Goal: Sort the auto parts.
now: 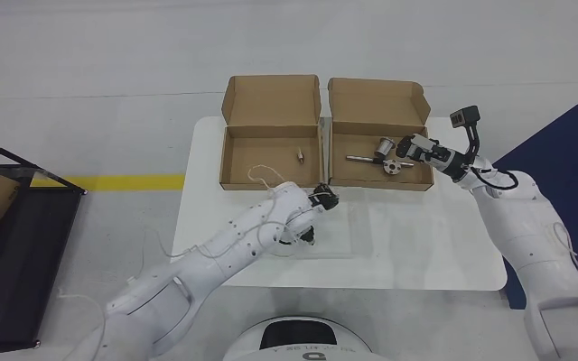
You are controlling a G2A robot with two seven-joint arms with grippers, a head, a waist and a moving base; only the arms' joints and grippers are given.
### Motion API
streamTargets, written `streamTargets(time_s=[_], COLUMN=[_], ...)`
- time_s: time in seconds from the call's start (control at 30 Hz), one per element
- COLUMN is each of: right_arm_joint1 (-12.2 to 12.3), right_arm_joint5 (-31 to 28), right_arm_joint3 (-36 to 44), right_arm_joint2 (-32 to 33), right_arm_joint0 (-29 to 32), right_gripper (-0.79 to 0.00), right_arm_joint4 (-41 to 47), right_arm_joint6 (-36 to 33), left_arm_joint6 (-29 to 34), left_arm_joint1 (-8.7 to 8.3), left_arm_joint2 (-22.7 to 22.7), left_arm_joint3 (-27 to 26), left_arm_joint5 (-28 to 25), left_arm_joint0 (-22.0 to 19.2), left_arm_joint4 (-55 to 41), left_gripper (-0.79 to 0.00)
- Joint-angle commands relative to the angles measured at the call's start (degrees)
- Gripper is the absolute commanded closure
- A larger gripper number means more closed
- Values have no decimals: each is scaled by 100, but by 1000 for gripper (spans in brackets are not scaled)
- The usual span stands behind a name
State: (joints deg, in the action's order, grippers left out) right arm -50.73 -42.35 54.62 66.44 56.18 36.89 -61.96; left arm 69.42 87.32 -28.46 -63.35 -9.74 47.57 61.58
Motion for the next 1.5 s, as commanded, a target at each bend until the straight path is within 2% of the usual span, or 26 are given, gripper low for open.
streamTargets(time_s=[0.0,0.1,0.27,0.4,0.5,0.77,1.0,1.17,1.47], right_arm_joint1=[0,0,0,0,0,0,0,0,0], right_arm_joint5=[0,0,0,0,0,0,0,0,0], right_arm_joint3=[0,0,0,0,0,0,0,0,0], right_arm_joint2=[0,0,0,0,0,0,0,0,0], right_arm_joint0=[0,0,0,0,0,0,0,0,0], right_gripper=[-785,-785,-785,-785,-785,-785,-785,-785,-785], right_arm_joint4=[0,0,0,0,0,0,0,0,0], right_arm_joint6=[0,0,0,0,0,0,0,0,0], left_arm_joint6=[-58,-38,218,600,767,701,639,771,914], left_arm_joint1=[-9,1,92,159,177,119,91,173,307], left_arm_joint2=[-11,50,275,468,540,457,311,455,570], left_arm_joint3=[-41,-78,15,103,109,72,240,322,615], left_arm_joint5=[-174,-448,-553,-631,-764,-1191,-1101,-1063,-1079], left_arm_joint0=[-3,-15,-65,-113,-115,-145,-185,-152,-171], left_arm_joint4=[31,80,284,509,611,751,885,1008,1083], left_gripper=[-591,-542,-502,-554,-548,-563,-557,-560,-514])
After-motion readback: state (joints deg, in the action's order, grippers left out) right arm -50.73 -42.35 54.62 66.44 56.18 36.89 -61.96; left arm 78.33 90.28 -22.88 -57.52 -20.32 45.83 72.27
